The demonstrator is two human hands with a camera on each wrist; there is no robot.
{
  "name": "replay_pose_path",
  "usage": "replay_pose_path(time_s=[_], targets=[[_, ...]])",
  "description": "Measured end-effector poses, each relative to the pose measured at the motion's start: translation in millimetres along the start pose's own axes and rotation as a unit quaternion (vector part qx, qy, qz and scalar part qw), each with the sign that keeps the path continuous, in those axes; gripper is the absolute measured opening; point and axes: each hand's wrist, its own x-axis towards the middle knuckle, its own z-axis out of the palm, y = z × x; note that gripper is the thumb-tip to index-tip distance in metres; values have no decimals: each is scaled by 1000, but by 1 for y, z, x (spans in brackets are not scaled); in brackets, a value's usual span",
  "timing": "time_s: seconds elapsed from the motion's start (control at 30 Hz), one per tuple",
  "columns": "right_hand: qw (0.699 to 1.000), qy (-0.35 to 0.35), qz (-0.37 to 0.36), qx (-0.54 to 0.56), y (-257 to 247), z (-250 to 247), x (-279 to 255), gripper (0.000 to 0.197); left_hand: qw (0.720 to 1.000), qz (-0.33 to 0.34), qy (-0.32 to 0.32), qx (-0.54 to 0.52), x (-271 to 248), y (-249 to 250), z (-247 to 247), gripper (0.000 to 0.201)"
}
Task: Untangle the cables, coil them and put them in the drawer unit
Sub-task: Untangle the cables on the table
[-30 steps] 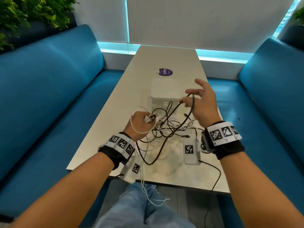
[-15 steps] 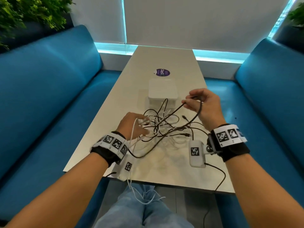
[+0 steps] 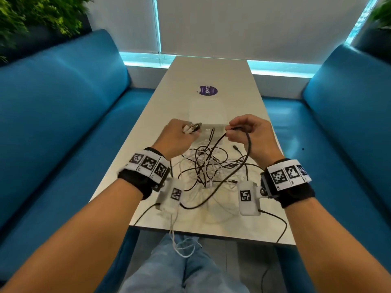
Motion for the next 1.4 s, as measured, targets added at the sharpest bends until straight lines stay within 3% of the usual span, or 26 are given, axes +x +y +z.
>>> replay_pose_path(time_s=[0.13, 0.27, 0.37, 0.47, 0.53, 0.6, 0.67, 0.83, 0.9, 0.97, 1.03, 1.07, 1.1, 1.17, 1.23, 1.33, 1.4], targets=[[1000, -18, -14, -5, -6, 9, -2, 25, 996, 36, -83, -12, 3, -5, 24, 35], [998, 7, -60, -7, -17, 8, 0, 26, 985, 3, -165, 59, -5, -17, 51, 35], [988, 112, -107, 25, -20, -16, 12, 30, 979, -17, -168, 112, -10, -36, 60, 35], [975, 194, -80, 73, -2, -43, 15, 30, 985, -26, -145, 94, -7, -40, 52, 39], [975, 216, -46, -22, 12, -54, 15, 33, 986, -28, -125, 105, -4, -37, 45, 42], [958, 136, 18, -253, 18, -64, 13, 40, 987, -30, -106, 114, -2, -32, 40, 45], [902, 26, 105, -419, 16, -70, 11, 48, 988, -17, -88, 128, -2, -30, 39, 46], [866, -158, 129, -456, -3, -63, 9, 63, 995, 8, -36, 91, -1, -34, 41, 29], [841, -173, 156, -488, -6, -63, 10, 64, 997, -8, -11, 71, -2, -35, 39, 31], [855, -55, 114, -503, -10, -62, 11, 59, 998, -8, 13, 57, -2, -36, 39, 35], [872, 87, -8, -482, -14, -47, 10, 57, 998, 3, 37, 41, -4, -34, 41, 37], [884, 115, -68, -449, -15, -34, 10, 53, 999, 8, 43, 30, -5, -33, 43, 36], [908, 100, -101, -394, -14, -18, 10, 47, 999, 8, 42, 15, -6, -32, 45, 35], [958, -24, -44, -282, -8, 16, 4, 29, 999, -9, 37, -12, -4, -30, 50, 33], [953, -137, 51, -266, 10, 39, -1, 10, 997, -42, 26, -56, -2, -28, 53, 31], [931, -169, 90, -311, 37, 47, -3, 26, 987, -81, 35, -133, -4, -26, 50, 24], [909, -192, 115, -351, 49, 43, -5, 26, 977, -96, 62, -180, -6, -25, 44, 20]])
